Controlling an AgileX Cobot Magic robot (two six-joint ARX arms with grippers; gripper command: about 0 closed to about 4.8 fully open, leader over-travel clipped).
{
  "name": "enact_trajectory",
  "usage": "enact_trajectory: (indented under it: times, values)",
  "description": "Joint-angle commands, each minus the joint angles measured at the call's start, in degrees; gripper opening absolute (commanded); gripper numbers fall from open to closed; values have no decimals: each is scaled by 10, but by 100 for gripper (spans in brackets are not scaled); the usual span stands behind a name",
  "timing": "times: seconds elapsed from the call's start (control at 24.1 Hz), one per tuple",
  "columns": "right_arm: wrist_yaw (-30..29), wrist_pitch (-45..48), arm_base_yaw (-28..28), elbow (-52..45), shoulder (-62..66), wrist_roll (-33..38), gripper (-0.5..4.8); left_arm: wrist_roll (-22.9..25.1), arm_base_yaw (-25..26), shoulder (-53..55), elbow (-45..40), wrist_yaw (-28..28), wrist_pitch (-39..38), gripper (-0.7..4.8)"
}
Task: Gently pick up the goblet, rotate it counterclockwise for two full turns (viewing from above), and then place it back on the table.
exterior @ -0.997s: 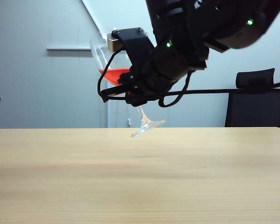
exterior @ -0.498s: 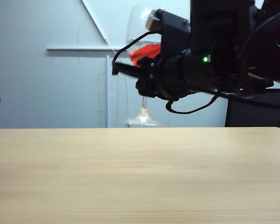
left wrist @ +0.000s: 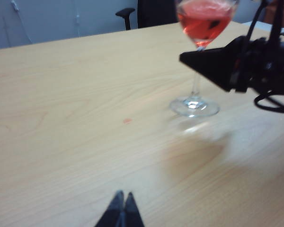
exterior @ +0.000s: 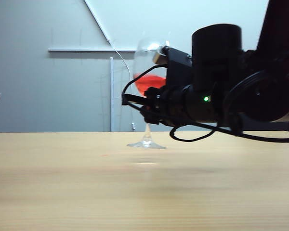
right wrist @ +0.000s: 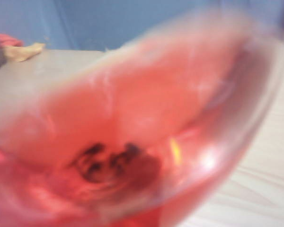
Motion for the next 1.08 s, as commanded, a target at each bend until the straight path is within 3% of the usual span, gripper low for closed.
enact_trajectory:
  times: [0.04, 0.17, 0.91, 1.08]
  values:
    - [-9, 48, 0, 24, 18, -37, -7, 0, 0, -1, 2, 1, 3, -5]
    - [-14, 46, 1, 42, 40, -64, -7, 0, 0, -1, 2, 1, 3, -5]
    - [-33, 40, 4, 44, 55, -64, -3, 0, 0, -1, 2, 1, 3, -5]
    - [-33, 37, 4, 43, 55, -64, 52, 0, 0, -1, 2, 1, 3, -5]
